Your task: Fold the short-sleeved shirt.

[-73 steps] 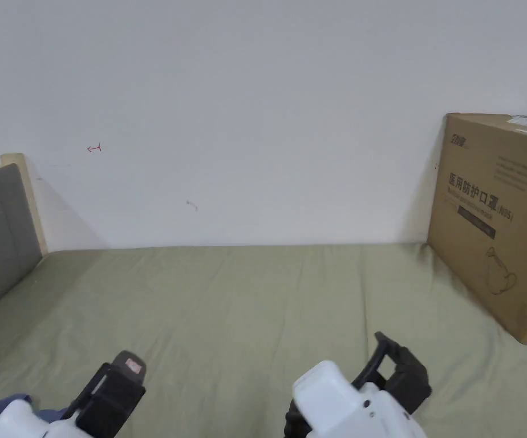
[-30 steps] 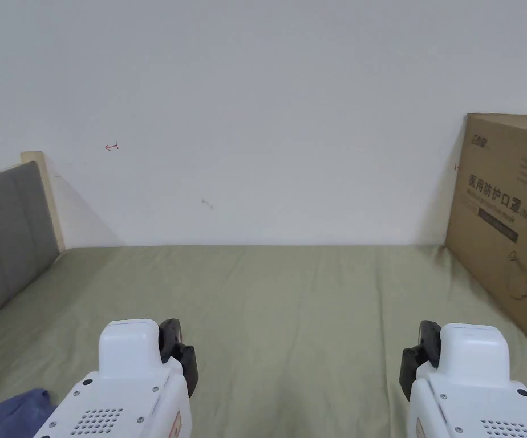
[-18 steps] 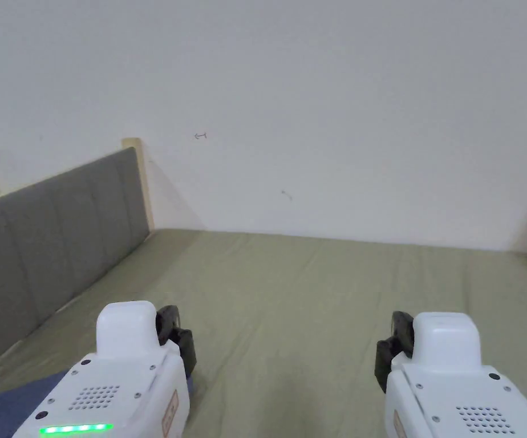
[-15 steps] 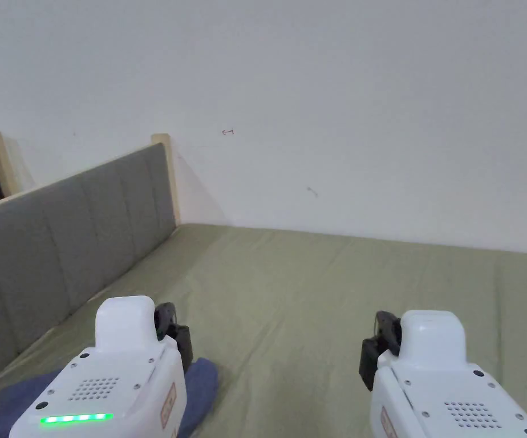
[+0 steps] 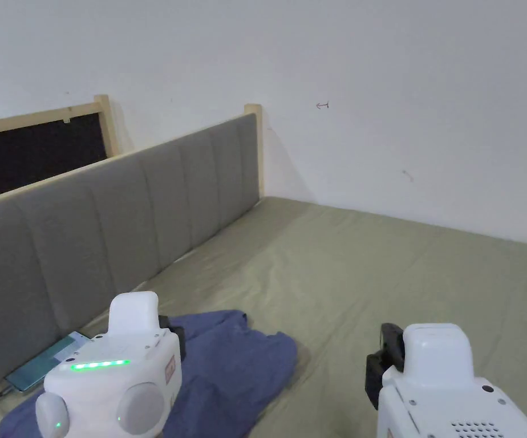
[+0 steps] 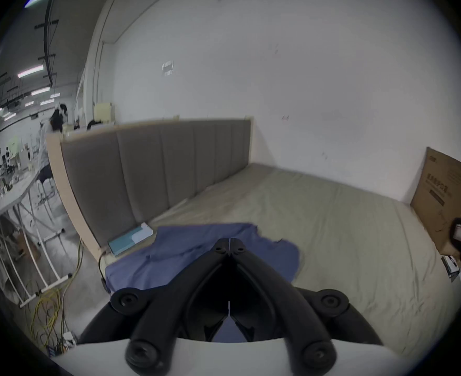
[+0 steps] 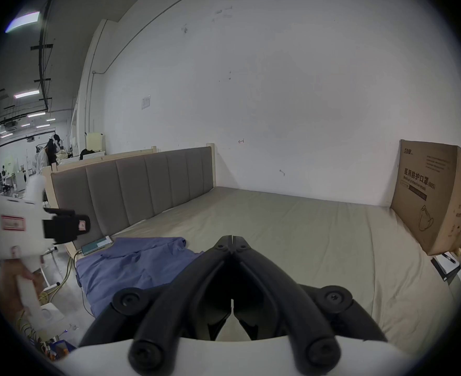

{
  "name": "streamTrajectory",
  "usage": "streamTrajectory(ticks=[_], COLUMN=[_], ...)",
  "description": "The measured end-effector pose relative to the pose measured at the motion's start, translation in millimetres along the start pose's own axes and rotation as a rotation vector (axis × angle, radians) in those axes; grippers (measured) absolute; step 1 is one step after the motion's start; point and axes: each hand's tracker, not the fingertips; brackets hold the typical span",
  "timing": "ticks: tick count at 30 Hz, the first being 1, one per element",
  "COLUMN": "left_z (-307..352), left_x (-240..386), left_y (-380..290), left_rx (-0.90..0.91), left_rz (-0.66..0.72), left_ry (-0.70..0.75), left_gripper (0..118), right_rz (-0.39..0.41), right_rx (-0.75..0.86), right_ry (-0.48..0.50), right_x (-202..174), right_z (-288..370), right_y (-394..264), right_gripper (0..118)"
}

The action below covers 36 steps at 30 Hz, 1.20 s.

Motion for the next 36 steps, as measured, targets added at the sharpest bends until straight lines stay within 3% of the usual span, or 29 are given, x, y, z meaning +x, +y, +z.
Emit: streamTrajectory(ticks=[4, 11, 12, 14, 15, 16, 20, 21, 22, 23, 26, 27, 28, 29, 30, 32, 36], left_z=[-66.0, -170.2, -169.5, -176.7, -182.5, -181.2, -199.1, -207.0, -215.0, -220.1, -216.4, -214.8, -214.9, -213.1, -215.4, -212.4, -218.7], left_x=[-13.8, -11.6, -5.9, -0.7, 0.9, 4.3, 11.3, 13.7, 15.7, 17.2, 18.5, 23.3, 23.2, 24.3, 24.2, 15.8, 13.8], left_y=[-19.3, -55.3, -56.2, -58.2, -58.3, -56.5, -52.5, -56.1, -61.3, -66.2, -73.4, -71.5, -68.3, -66.4, -67.1, -62.4, -47.4], left_rx=[-0.193, -0.527, -0.554, -0.536, -0.538, -0.545, -0.571, -0.6, -0.652, -0.689, -0.637, -0.649, -0.643, -0.63, -0.614, -0.669, -0.671], left_rz=[0.08, 0.051, 0.035, 0.018, 0.019, 0.022, 0.052, 0.048, 0.037, 0.041, 0.103, 0.079, 0.038, 0.047, 0.004, 0.107, 0.066], left_ry=[-0.003, 0.037, 0.036, 0.024, 0.026, 0.024, 0.039, 0.04, 0.043, 0.048, 0.077, 0.066, 0.038, 0.047, 0.146, 0.092, 0.093], left_gripper=[0, 2, 28, 97, 116, 116, 116, 108, 89, 80, 79, 72, 57, 28, 0, 0, 0], right_rz=[0.008, 0.014, 0.016, 0.018, 0.018, 0.016, 0.002, 0.003, 0.002, -0.001, -0.011, -0.015, -0.024, -0.036, -0.051, -0.07, -0.047], right_rx=[-0.051, -0.147, -0.164, -0.189, -0.201, -0.211, -0.254, -0.264, -0.273, -0.283, -0.306, -0.312, -0.318, -0.326, -0.335, -0.341, -0.337], right_ry=[0.005, 0.002, 0.004, 0.006, 0.002, 0.002, -0.004, -0.009, -0.012, -0.012, -0.014, -0.016, -0.019, -0.02, -0.019, -0.014, -0.034], right_x=[3.1, 8.8, 10.0, 13.1, 14.4, 16.3, 22.0, 23.4, 25.2, 27.5, 34.0, 37.8, 40.6, 42.5, 44.5, 45.3, 55.7], right_z=[-11.3, -34.5, -37.5, -43.7, -46.8, -49.2, -54.8, -56.7, -58.3, -59.5, -63.1, -68.5, -71.5, -73.3, -74.1, -66.9, -55.9], right_y=[-11.7, -32.4, -34.7, -39.9, -44.0, -47.3, -55.3, -57.9, -59.9, -62.3, -67.1, -78.5, -83.4, -85.2, -86.6, -84.7, -82.1], right_gripper=[0, 0, 0, 0, 0, 0, 0, 0, 0, 0, 0, 0, 0, 0, 0, 0, 0])
